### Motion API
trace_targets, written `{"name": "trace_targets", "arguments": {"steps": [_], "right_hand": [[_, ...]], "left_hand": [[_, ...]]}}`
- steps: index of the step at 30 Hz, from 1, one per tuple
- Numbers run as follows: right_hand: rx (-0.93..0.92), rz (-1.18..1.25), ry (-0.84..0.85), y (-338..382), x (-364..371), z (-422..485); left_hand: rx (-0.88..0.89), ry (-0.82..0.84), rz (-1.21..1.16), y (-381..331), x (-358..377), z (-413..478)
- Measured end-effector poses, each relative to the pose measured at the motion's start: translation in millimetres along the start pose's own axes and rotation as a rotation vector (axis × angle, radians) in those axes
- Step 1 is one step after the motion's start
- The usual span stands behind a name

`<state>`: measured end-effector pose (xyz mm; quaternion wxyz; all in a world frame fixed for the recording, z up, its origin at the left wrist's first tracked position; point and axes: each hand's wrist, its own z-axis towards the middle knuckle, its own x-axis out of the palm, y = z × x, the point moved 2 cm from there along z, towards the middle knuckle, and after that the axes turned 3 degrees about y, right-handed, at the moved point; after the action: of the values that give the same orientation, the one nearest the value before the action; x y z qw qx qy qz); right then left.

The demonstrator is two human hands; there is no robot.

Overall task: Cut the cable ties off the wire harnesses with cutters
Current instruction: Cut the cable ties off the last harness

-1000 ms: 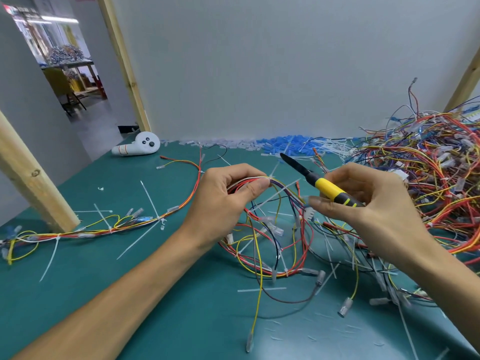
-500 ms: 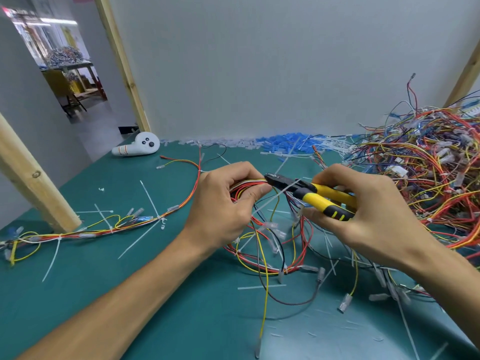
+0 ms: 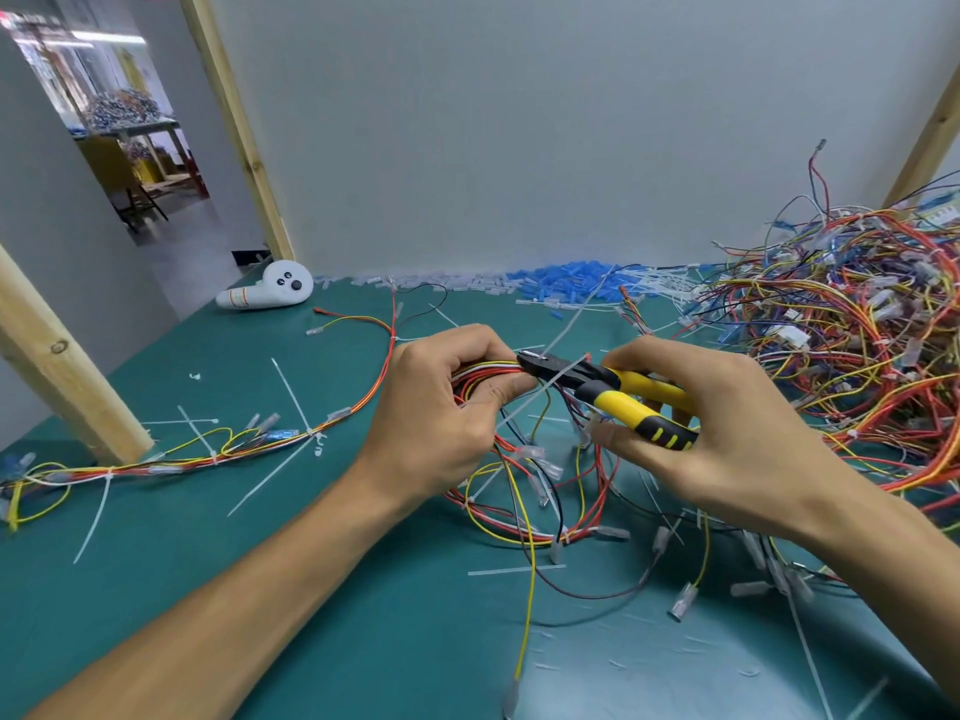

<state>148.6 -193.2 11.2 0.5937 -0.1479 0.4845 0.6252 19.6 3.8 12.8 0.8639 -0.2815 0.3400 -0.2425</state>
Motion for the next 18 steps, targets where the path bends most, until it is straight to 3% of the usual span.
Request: {"name": "trace_targets", "arguments": {"steps": [12,18], "right_hand": [[0.121,0.093,0.051,2.8,-0.7,-1.3],[0.295,0.229,-0.015,-1.1,-5.2,3.7]], "left_hand": [[-0.020,0.048,-0.091,-3.4,-1.8,1.7],[-0.103,0.088,-0.167,5.6,-5.2,6.3]]}}
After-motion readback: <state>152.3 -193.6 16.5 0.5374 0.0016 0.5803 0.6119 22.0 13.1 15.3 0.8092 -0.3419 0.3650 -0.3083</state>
